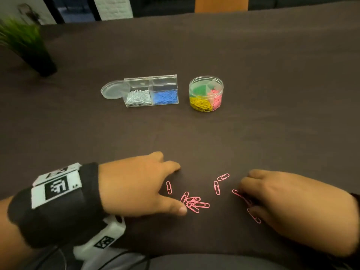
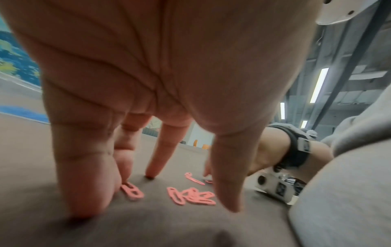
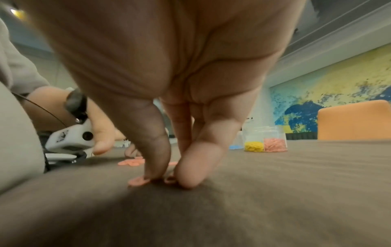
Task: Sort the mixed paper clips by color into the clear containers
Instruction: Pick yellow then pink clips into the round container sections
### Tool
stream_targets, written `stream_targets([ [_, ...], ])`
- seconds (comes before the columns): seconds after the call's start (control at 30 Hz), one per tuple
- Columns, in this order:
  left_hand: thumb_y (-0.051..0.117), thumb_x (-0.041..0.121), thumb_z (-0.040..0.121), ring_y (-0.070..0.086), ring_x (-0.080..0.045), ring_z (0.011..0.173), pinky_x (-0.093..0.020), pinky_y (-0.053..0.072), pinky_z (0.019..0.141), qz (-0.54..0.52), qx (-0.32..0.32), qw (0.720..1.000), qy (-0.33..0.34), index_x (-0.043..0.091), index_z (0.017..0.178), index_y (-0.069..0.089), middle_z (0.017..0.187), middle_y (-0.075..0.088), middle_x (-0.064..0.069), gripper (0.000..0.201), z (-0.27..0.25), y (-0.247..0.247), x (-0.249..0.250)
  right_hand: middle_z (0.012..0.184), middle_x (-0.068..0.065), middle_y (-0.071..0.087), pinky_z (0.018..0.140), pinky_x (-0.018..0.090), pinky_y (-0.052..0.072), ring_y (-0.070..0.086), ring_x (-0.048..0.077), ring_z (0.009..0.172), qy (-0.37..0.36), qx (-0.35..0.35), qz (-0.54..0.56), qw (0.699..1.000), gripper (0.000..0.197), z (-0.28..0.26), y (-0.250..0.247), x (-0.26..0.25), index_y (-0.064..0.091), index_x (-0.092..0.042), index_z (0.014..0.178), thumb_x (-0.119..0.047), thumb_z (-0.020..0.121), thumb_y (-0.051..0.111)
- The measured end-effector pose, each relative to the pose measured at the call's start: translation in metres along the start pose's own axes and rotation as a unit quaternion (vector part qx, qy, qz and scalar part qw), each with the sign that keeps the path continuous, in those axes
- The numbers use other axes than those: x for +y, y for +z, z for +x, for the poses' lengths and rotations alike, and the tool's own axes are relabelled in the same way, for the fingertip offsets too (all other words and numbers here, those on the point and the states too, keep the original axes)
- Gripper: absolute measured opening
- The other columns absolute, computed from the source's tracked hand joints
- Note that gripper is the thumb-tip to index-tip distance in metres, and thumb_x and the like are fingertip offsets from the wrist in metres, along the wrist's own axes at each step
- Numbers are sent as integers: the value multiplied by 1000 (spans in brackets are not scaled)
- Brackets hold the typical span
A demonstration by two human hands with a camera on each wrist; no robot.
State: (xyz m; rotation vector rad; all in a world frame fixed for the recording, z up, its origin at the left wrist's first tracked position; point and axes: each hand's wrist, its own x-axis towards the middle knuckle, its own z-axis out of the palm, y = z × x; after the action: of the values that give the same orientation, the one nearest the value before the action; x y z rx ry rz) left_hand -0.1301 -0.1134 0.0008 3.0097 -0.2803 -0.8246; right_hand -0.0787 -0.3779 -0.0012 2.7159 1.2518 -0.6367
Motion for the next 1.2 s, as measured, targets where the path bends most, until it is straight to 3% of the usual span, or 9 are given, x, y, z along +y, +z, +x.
stream_targets([
  [0.1,56,76,78,55,-12,104,-33,48,92,-1,33,999,40,43,145,27,120,39,11,80,-3,12,19,115,-16,43,89,25,45,55,8,106,-9,22,0,1000,23,13,0,-6,43,-39,117,-47,96,48],
  [0.23,60,49,90,56,-20,101,-37,50,88,-7,58,995,82,46,143,33,119,40,5,60,5,16,36,114,-8,44,89,33,49,59,16,100,3,59,-8,998,27,33,-3,-3,47,-30,122,-43,98,44],
  [0.4,58,40,94,55,-17,102,-34,48,87,1,75,990,121,45,139,45,117,44,7,47,8,16,41,130,-8,36,99,31,46,55,15,114,-19,9,15,1000,60,32,-3,-4,34,-38,146,-52,91,55],
  [0.47,50,37,99,57,-15,100,-33,48,85,15,94,986,139,41,135,53,116,48,9,37,8,16,40,131,-11,33,99,28,44,53,13,117,-46,7,3,999,60,30,2,-8,34,-42,146,-46,92,58],
  [0.63,47,31,99,58,-14,96,-33,49,80,33,122,978,165,32,120,63,111,55,9,27,9,23,35,117,-13,46,86,29,48,58,13,102,-91,41,2,995,27,25,8,-8,58,-36,121,-29,97,48],
  [0.83,53,25,92,54,-9,93,-23,41,75,-23,125,982,142,32,105,60,103,53,13,16,15,25,30,94,-11,55,77,25,47,54,7,85,-66,38,47,996,7,29,4,-2,56,-28,94,-26,88,55],
  [0.97,53,21,87,53,-9,87,-24,39,72,-20,128,981,141,30,100,57,99,53,12,16,17,27,31,74,-13,58,62,19,46,55,6,69,-56,-1,103,993,12,41,-8,6,56,-27,85,-19,76,61],
  [1.1,52,19,82,54,-16,87,-31,46,74,-22,114,985,125,29,91,50,95,54,8,14,20,24,29,67,-11,59,62,18,45,54,7,63,-38,140,140,979,13,74,-45,29,59,-25,76,-14,72,63],
  [1.2,54,19,79,55,-15,84,-30,47,71,-25,86,990,111,27,89,51,91,57,7,13,26,18,22,62,-2,62,60,24,48,54,8,52,31,277,267,923,13,115,-81,57,62,-20,73,-7,72,65],
])
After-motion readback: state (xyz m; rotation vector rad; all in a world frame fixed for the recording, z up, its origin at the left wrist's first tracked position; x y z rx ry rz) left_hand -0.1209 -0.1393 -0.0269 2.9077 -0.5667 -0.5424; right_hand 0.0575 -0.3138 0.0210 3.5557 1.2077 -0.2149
